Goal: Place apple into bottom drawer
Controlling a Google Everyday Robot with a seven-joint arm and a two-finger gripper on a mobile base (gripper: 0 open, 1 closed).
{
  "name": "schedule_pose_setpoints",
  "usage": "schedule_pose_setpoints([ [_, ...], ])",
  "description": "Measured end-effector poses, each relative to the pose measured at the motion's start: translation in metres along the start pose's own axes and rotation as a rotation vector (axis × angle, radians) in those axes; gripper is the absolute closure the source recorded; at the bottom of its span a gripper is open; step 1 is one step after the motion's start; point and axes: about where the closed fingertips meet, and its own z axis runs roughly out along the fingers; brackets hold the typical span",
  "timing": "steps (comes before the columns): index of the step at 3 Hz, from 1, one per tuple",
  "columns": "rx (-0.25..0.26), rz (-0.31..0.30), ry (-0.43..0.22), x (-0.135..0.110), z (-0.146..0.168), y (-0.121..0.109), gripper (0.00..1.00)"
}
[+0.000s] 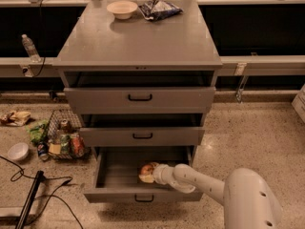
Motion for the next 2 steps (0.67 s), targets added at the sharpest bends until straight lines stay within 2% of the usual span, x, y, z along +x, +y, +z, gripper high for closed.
schedule_pose_setpoints([
  [1,0.006,-0.003,-0.001,0.000,0.005,-0.005,0.05],
  [2,0.034,0.002,0.001,-0.003,-0.010,-0.010,0.15],
])
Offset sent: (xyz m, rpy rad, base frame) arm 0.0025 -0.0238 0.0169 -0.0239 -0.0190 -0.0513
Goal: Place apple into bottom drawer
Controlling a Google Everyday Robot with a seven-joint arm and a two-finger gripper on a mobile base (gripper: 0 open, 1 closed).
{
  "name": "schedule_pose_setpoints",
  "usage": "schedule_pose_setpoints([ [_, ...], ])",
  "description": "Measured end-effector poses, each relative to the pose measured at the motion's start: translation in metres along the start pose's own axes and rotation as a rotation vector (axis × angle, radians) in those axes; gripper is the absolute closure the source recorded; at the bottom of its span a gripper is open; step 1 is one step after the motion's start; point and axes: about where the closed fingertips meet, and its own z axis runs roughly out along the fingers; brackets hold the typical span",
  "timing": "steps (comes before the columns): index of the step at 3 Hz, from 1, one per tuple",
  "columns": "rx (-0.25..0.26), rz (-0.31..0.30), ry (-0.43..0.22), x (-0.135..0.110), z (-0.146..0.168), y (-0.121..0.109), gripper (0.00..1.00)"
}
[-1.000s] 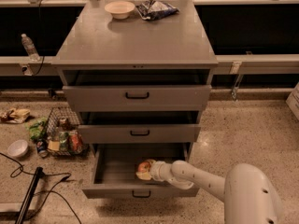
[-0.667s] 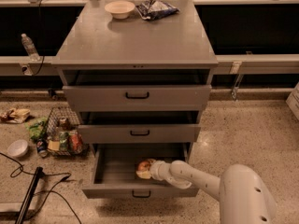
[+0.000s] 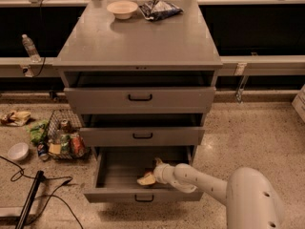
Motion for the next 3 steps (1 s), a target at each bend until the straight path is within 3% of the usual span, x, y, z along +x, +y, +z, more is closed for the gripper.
schedule_pose_setpoints([
  [1,0.046,0.013,0.022,-0.002,-0.041,0.001,0.05],
  [2,0.129,0.022,0.040,-0.006,-0.110,-0.010,0.08],
  [3,0.205,-0.001,0.052,-0.014,-0.201,-0.001,0.36],
])
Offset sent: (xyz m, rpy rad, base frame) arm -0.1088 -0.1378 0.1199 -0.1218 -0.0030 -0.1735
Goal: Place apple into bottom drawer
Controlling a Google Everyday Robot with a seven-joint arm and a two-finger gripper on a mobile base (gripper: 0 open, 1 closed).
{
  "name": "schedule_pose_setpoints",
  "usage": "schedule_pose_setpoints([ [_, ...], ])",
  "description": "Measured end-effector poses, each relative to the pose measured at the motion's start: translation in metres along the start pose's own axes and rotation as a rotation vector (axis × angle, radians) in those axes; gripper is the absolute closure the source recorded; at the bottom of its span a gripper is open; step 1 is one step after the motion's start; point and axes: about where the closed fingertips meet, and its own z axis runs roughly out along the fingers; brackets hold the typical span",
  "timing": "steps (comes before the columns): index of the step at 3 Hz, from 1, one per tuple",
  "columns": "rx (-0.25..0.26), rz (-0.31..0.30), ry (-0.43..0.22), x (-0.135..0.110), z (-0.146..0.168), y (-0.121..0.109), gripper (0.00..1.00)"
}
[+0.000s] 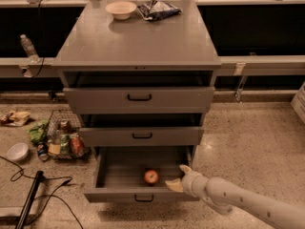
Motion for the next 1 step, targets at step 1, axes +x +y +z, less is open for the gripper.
schedule_pose_setpoints([
  [1,-0.027,0.003,0.008,0.0059,0.0052,0.0134,0.22],
])
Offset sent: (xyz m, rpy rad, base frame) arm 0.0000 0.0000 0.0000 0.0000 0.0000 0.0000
